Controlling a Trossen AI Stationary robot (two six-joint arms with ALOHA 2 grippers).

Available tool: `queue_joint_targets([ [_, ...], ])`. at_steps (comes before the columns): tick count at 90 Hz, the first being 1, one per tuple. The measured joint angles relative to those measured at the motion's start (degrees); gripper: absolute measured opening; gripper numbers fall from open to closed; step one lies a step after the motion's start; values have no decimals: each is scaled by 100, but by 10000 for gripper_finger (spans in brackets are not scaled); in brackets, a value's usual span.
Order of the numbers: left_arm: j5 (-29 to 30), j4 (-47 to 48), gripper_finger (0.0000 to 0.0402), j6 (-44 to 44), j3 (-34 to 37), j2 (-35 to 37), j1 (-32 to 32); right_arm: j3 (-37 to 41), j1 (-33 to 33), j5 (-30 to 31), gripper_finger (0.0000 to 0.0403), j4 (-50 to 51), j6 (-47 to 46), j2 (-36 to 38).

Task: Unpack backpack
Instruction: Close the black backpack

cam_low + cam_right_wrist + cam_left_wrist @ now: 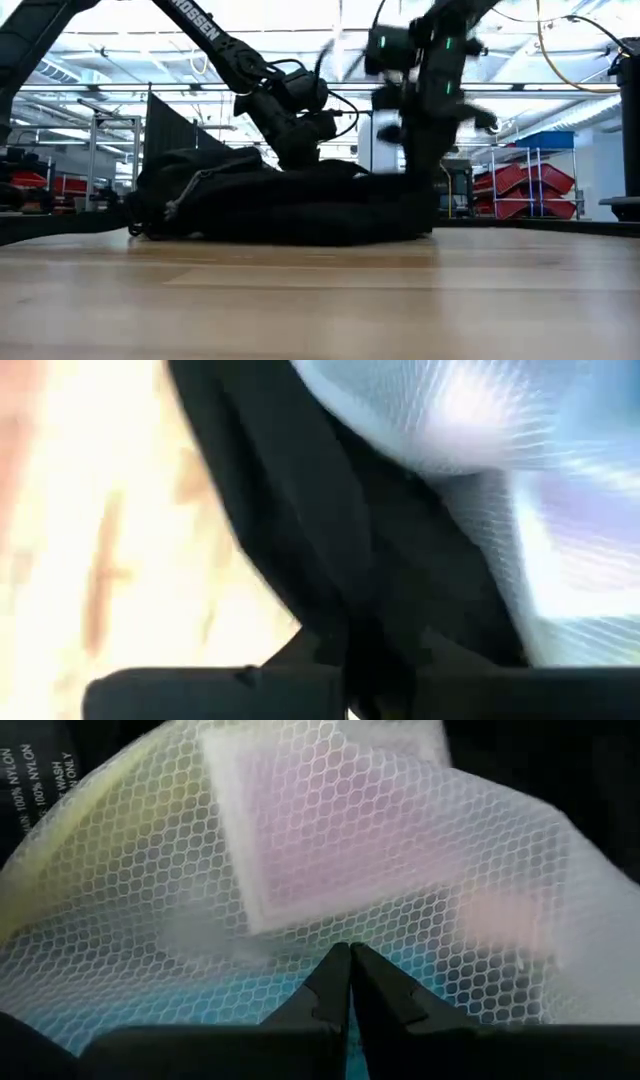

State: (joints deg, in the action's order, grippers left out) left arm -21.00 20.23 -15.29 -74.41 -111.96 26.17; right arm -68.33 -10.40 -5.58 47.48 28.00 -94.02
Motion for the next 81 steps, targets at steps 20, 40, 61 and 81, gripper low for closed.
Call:
queue_joint_targets([
  [20, -50, 1, 0, -1, 0, 0, -22, -709, 351, -13, 1, 463, -168, 831],
  [40, 90, -26, 0, -27, 0, 0, -280, -820, 322, 678, 1, -306, -188, 1065],
  [61, 55, 13, 0, -324, -2, -57, -838, -845, 175, 822, 1, -1249, -299, 674],
  [81, 244, 1328, 0, -293, -553, 574, -886, -831, 23, 826, 11, -739, -882, 753],
])
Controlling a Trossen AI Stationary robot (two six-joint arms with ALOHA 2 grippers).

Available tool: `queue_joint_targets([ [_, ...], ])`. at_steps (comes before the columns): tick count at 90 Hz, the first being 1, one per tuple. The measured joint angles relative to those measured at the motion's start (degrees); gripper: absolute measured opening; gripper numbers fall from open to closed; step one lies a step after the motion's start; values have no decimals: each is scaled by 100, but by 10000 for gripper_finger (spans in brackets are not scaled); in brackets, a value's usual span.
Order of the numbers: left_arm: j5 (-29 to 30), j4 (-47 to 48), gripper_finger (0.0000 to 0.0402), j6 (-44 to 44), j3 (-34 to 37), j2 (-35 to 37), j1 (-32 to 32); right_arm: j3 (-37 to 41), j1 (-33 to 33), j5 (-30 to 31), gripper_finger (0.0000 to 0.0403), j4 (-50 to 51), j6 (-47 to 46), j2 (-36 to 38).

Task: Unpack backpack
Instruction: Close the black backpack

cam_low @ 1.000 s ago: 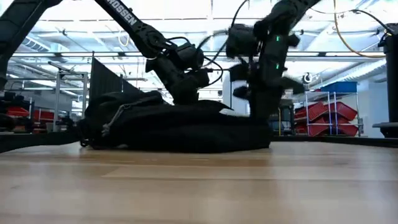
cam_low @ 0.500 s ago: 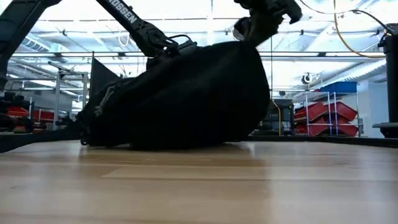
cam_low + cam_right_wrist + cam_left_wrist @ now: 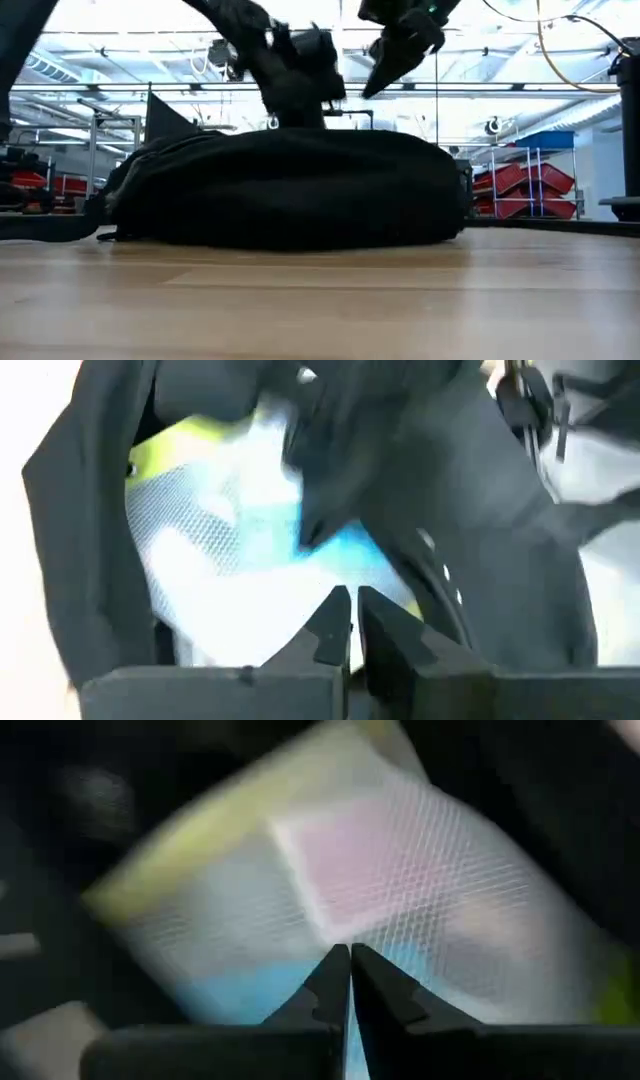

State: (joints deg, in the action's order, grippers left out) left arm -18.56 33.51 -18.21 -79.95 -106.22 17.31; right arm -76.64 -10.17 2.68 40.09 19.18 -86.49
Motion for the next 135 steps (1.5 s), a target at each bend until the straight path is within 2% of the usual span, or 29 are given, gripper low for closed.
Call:
queue_joint_targets([
  [11, 445, 858, 4, 102, -313, 440, 14, -13, -129, -26, 46, 72, -437, 199],
  [18, 585, 1298, 19, 148, -550, 597, 12, -8, -174, -294, 77, 86, -605, 202],
  [23, 653, 2016, 36, 323, -603, 750, -25, -2, -188, -493, 101, 100, -620, 163],
  [29, 764, 2319, 61, 715, -709, 888, -79, -11, -174, -610, 129, -22, -455, 51],
  [36, 843, 3338, 89, 1308, -675, 976, -216, 2, -172, -614, 157, -170, -97, -175],
  [45, 910, 4091, 117, 2212, -682, 967, -448, 2, -178, -608, 182, -645, 170, -385],
  [49, 1084, 4526, 124, 2569, -629, 1015, -619, 2, -178, -610, 189, -850, 250, -502],
  [55, 1557, 4691, 128, 3036, -482, 1197, -962, -4, -176, -610, 194, -1061, 371, -658],
  [71, 1815, 4450, 130, 4688, 211, 2071, -1849, -2, -165, -646, 196, -1213, 499, -985],
  [87, 1881, 4139, 130, 6601, 1220, 3001, -2876, 2, -123, -1300, 196, -1487, 502, -1211],
  [99, 1866, 3624, 130, 7582, 1962, 3298, -3672, 0, -3, -1686, 196, -1842, 507, -1382],
  [110, 1949, 2833, 130, 7837, 2529, 3282, -4152, 0, 110, -1698, 196, -2060, 505, -1550],
  [118, 2369, 2155, 130, 7787, 2930, 3200, -4322, 2, 184, -1699, 196, -2082, 363, -1671],
  [135, 3219, 1595, 130, 7792, 3840, 3155, -4372, 0, 249, -1697, 196, -2202, -231, -1736],
])
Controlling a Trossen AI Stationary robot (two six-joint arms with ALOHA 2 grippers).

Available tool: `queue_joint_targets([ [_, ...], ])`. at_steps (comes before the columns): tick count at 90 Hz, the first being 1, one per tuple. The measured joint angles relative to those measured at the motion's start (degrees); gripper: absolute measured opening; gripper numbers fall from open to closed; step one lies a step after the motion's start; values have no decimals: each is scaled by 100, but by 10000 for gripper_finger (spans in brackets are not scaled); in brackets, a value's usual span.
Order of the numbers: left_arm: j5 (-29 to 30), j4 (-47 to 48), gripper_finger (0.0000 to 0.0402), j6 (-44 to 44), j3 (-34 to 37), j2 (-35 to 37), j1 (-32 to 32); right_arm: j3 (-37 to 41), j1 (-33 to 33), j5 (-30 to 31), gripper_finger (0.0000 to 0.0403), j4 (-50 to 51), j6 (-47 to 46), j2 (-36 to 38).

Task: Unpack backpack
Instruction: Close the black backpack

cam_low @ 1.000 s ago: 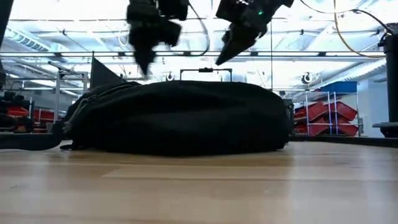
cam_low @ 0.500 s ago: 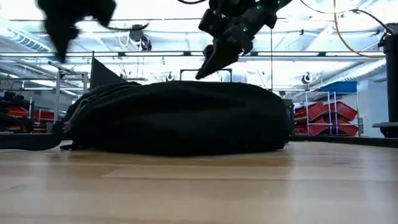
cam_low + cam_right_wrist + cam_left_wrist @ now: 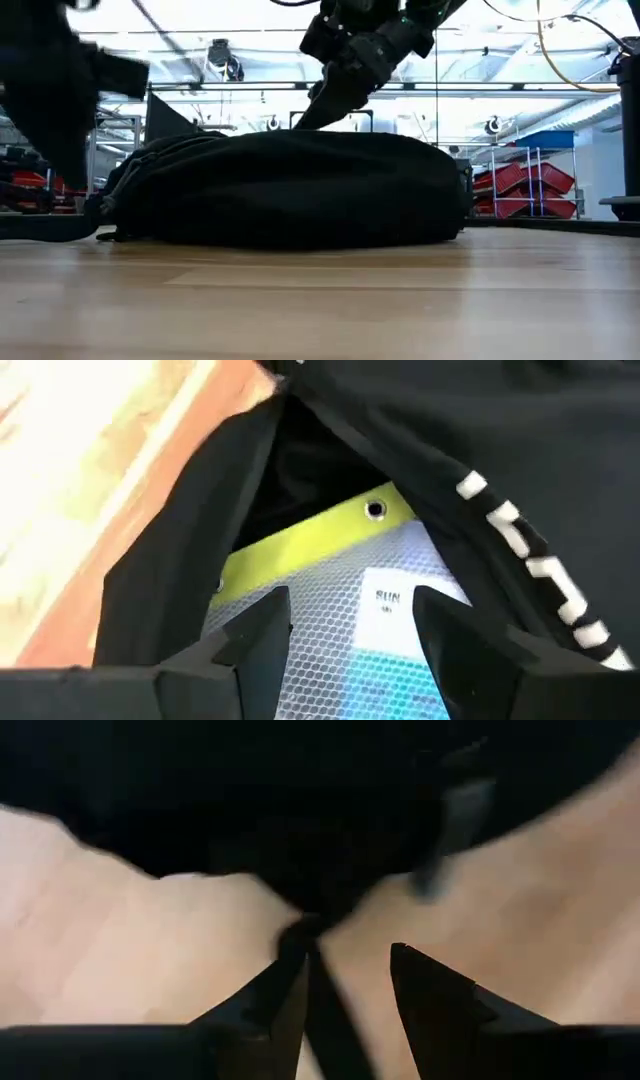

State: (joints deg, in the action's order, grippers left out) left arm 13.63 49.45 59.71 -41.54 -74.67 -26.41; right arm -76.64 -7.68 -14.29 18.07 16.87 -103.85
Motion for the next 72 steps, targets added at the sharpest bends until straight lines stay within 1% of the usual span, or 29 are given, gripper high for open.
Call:
queue_joint_targets([
  [6, 11, -102, 130, 4, 291, 143, 20, 7, -20, 3, 196, 7, -264, -9],
  [13, 15, -563, 130, 50, 554, 247, 58, 2, -20, 3, 196, -36, -448, -9],
  [18, 17, -697, 130, 43, 700, 322, 114, 2, -20, 16, 196, -40, -568, -9],
  [25, 20, -1086, 130, -93, 730, 371, 191, 2, -20, 68, 196, -87, -728, -9],
  [35, 49, -1059, 138, -331, 750, 360, 302, 2, -20, 81, 196, -90, -933, -9],
  [45, 146, -1140, 161, -485, 748, 364, 347, 2, -9, 82, 196, -97, -1053, -9],
  [62, 269, -1400, 217, -659, 753, 354, 390, 2, -9, 81, 196, -139, -1067, -19],
  [72, 406, -1771, 242, -660, 945, 214, 442, 4, -9, 84, 196, -127, -1067, -51],
])
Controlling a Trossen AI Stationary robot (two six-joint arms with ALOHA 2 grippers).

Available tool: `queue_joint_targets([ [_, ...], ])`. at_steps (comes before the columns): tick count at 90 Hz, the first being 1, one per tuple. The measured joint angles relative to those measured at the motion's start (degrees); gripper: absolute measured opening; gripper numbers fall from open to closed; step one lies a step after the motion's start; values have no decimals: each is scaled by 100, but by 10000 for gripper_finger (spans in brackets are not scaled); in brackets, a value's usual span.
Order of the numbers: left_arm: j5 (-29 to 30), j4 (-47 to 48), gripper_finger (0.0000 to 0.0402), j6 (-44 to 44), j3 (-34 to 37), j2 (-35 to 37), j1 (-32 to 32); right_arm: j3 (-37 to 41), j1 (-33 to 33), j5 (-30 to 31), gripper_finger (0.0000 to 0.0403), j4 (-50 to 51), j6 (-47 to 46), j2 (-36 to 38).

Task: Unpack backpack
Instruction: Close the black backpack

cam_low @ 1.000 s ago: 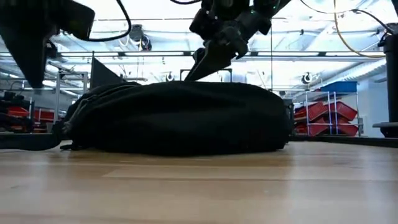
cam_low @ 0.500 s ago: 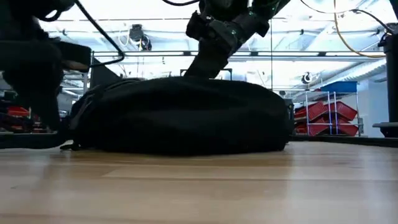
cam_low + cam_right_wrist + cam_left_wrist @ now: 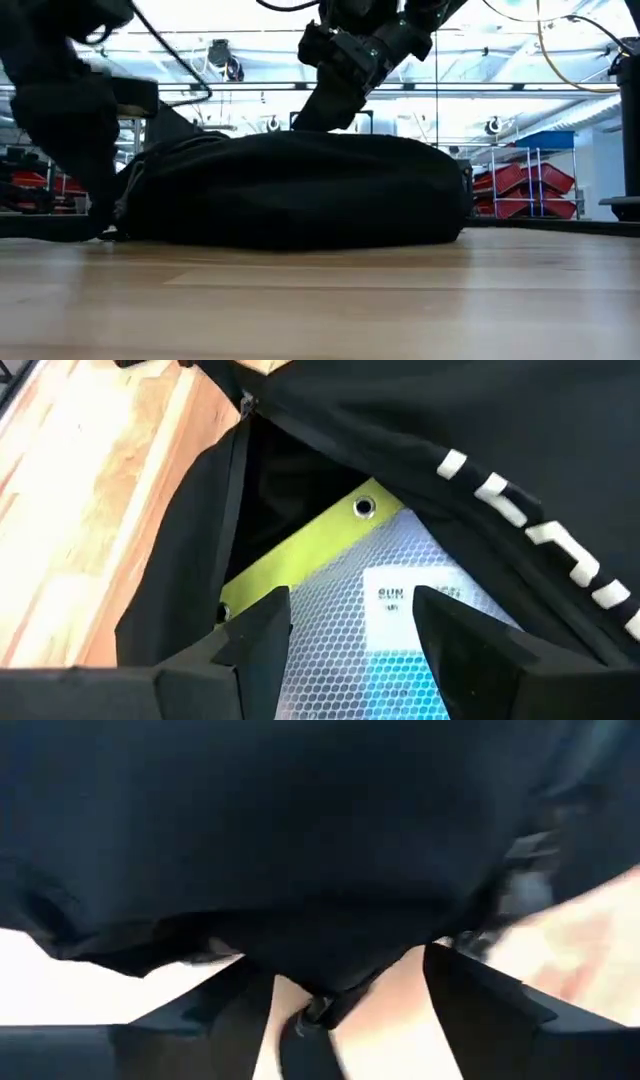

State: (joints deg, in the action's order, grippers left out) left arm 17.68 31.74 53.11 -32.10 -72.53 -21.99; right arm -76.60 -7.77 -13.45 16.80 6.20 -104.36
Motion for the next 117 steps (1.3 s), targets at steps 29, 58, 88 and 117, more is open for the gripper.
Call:
queue_joint_targets([
  [29, 617, -755, 203, -14, 160, -707, 391, -2, 0, -2, 196, -169, 43, -131],
  [58, 544, -1557, 10, -707, 87, -944, 454, 0, 128, 2, 196, -289, -66, -129],
  [88, -25, -1545, 2, -2186, -111, 206, 398, 0, 795, 43, 196, -1452, 570, -129],
  [117, -561, -1473, 1, -2653, -118, 581, 545, 0, 1211, 171, 196, -2268, 2450, -669],
])
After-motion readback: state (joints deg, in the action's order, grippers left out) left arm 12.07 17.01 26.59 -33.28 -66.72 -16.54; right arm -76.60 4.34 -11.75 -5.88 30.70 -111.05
